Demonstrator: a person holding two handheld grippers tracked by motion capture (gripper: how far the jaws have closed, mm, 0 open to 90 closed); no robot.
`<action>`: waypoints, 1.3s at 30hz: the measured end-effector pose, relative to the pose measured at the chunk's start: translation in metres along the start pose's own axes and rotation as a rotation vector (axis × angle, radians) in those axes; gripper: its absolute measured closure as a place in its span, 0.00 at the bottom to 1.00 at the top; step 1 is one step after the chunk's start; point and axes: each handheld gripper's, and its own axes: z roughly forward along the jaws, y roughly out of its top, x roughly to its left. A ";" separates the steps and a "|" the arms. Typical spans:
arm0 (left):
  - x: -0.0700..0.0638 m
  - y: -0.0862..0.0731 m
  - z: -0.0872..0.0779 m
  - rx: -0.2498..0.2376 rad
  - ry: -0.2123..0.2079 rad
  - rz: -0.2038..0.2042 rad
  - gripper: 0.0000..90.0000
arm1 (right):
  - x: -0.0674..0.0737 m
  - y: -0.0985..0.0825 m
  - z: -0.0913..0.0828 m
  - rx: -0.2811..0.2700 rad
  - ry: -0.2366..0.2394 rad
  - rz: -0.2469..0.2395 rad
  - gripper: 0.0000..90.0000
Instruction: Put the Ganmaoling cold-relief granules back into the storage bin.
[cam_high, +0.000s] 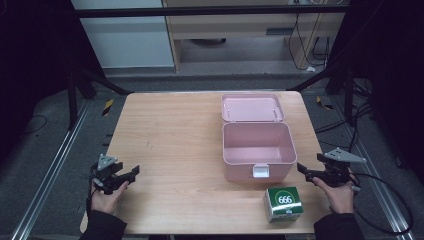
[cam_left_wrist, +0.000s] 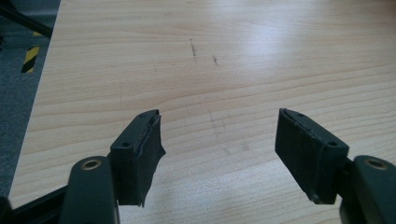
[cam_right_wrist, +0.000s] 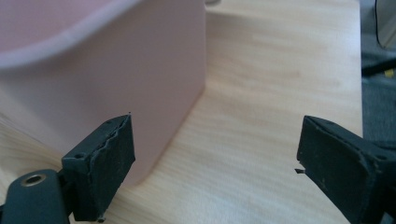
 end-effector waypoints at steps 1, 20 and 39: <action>0.000 0.000 -0.001 -0.004 -0.001 0.001 0.36 | 0.001 0.003 -0.002 -0.004 0.006 -0.005 0.13; -0.005 0.000 0.000 0.032 0.007 0.037 0.39 | 0.011 0.042 -0.051 0.076 0.148 -0.220 0.13; -0.006 -0.002 0.003 0.047 -0.006 0.055 0.38 | 0.057 0.077 -0.054 0.258 0.334 -0.525 0.10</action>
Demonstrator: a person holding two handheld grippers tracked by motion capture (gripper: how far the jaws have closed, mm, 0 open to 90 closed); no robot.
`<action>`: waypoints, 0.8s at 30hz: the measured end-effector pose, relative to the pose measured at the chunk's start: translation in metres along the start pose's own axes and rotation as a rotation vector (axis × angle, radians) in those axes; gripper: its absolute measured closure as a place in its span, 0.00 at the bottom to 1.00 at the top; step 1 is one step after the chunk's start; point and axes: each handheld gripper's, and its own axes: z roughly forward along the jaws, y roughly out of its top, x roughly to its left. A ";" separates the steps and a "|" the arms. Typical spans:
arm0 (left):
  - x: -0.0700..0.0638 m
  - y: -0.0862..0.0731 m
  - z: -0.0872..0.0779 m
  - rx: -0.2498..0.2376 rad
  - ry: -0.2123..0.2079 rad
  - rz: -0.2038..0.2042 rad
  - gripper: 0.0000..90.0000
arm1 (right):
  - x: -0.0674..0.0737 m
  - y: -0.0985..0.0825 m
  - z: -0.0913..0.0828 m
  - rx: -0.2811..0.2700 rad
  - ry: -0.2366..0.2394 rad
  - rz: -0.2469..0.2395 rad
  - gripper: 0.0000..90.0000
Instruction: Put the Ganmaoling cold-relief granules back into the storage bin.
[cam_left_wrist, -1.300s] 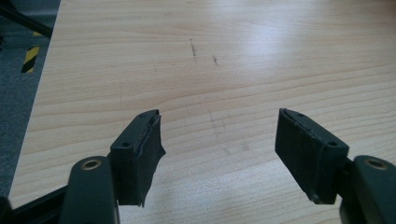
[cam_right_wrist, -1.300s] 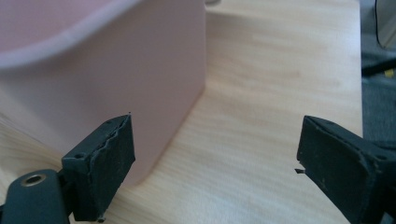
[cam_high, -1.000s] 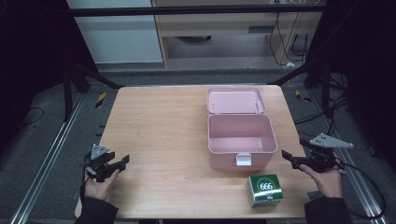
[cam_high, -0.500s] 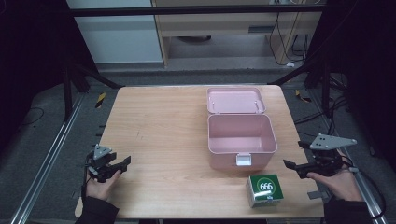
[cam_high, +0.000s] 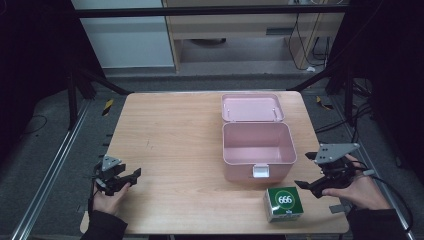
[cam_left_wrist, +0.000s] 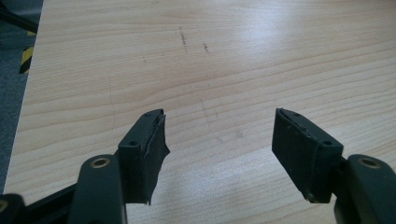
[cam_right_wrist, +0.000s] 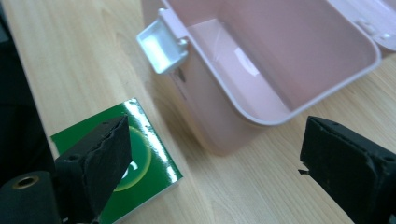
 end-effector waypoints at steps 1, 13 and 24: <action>0.000 0.000 0.000 0.000 0.000 0.001 0.38 | 0.000 0.000 0.000 0.000 0.000 0.000 0.10; -0.001 0.000 0.001 0.005 -0.005 0.010 0.38 | 0.011 0.020 0.009 0.111 0.099 -0.132 0.10; -0.002 0.000 0.002 0.005 -0.004 0.017 0.38 | 0.017 0.026 0.019 0.199 0.149 -0.202 0.10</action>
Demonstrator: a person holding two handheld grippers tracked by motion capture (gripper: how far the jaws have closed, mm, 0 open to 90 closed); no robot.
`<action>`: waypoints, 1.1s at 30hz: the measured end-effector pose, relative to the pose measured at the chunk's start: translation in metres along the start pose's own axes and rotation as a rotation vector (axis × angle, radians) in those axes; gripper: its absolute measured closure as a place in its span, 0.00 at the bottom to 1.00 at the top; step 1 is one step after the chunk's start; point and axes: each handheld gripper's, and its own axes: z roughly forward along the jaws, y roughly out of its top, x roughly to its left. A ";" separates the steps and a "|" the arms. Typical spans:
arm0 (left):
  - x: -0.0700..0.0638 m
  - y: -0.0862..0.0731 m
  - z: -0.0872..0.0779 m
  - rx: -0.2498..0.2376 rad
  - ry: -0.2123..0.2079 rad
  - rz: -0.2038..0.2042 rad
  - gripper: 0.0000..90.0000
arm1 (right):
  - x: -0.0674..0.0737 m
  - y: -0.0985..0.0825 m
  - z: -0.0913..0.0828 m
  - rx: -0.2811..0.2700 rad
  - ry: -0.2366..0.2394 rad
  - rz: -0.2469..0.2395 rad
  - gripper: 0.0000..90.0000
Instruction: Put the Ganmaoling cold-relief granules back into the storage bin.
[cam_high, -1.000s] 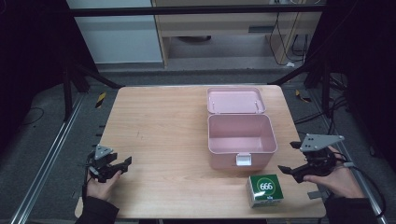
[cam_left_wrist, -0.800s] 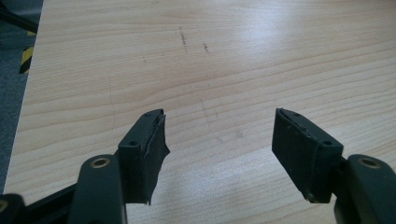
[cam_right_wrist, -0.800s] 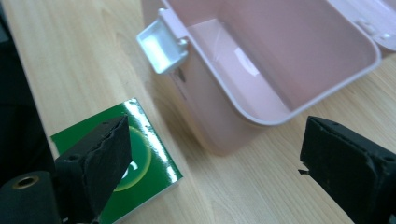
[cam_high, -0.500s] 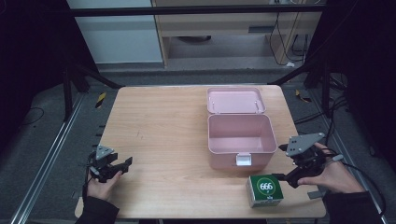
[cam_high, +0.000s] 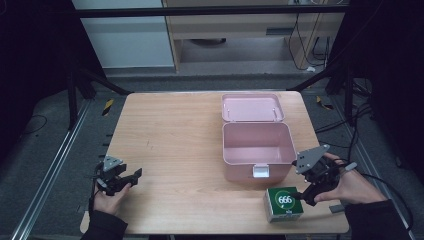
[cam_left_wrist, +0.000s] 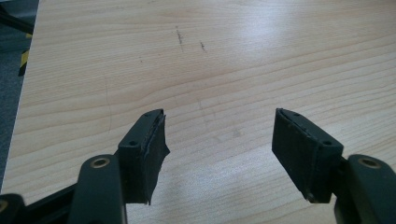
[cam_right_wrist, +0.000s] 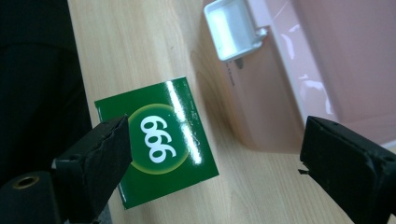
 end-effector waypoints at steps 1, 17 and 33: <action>0.000 0.000 0.000 0.003 -0.001 0.005 0.38 | 0.001 0.002 0.002 0.017 0.015 -0.019 0.10; 0.000 0.000 0.000 0.004 -0.003 0.008 0.38 | 0.006 0.010 0.010 0.091 0.065 -0.077 0.08; -0.001 0.000 0.001 0.006 -0.003 0.011 0.38 | 0.015 0.012 0.023 0.156 0.120 -0.121 0.08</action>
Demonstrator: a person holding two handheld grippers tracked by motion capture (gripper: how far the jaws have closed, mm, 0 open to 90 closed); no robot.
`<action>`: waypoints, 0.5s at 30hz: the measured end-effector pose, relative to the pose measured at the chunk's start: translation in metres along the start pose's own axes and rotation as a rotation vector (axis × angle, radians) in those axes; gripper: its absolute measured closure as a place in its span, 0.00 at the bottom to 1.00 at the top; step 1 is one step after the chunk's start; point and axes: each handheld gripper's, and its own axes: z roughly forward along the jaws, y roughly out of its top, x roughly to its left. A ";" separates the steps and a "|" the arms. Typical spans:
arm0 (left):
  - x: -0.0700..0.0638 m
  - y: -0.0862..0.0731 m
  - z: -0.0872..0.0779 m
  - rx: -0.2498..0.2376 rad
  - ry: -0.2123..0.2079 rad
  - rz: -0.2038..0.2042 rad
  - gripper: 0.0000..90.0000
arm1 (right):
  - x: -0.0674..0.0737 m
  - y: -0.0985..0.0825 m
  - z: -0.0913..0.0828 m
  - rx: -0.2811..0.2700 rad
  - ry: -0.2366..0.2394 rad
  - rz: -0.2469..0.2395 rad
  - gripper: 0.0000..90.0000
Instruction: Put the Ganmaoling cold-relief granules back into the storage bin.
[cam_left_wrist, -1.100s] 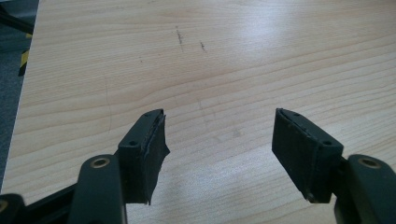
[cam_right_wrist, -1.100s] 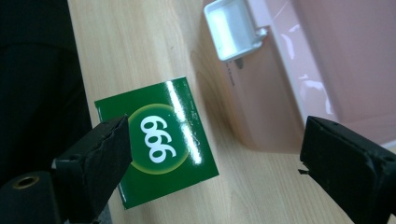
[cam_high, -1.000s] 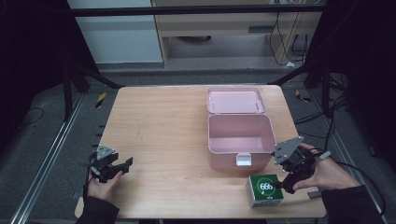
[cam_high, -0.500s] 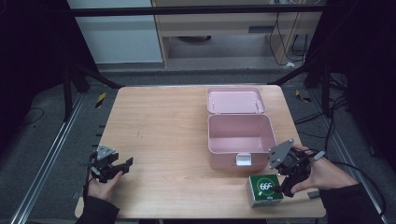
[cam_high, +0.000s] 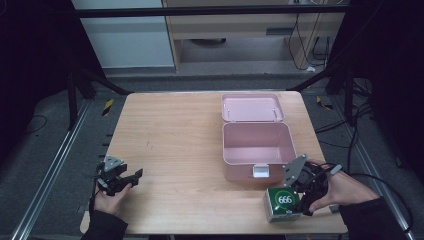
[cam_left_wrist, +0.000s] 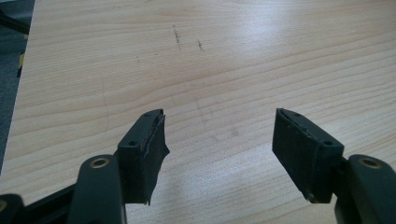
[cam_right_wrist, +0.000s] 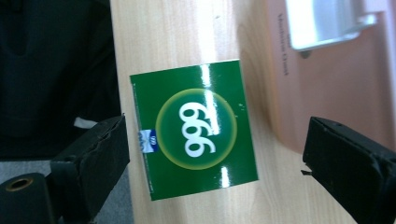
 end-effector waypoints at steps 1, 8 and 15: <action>0.000 0.000 0.000 0.001 0.000 0.000 0.38 | 0.001 0.000 0.001 0.004 0.003 0.001 0.08; 0.000 0.000 0.000 0.001 -0.001 0.002 0.38 | 0.003 0.003 0.009 0.037 0.021 -0.016 0.09; -0.001 0.000 0.000 0.000 0.000 0.004 0.38 | 0.005 0.002 0.017 0.056 0.024 -0.009 0.09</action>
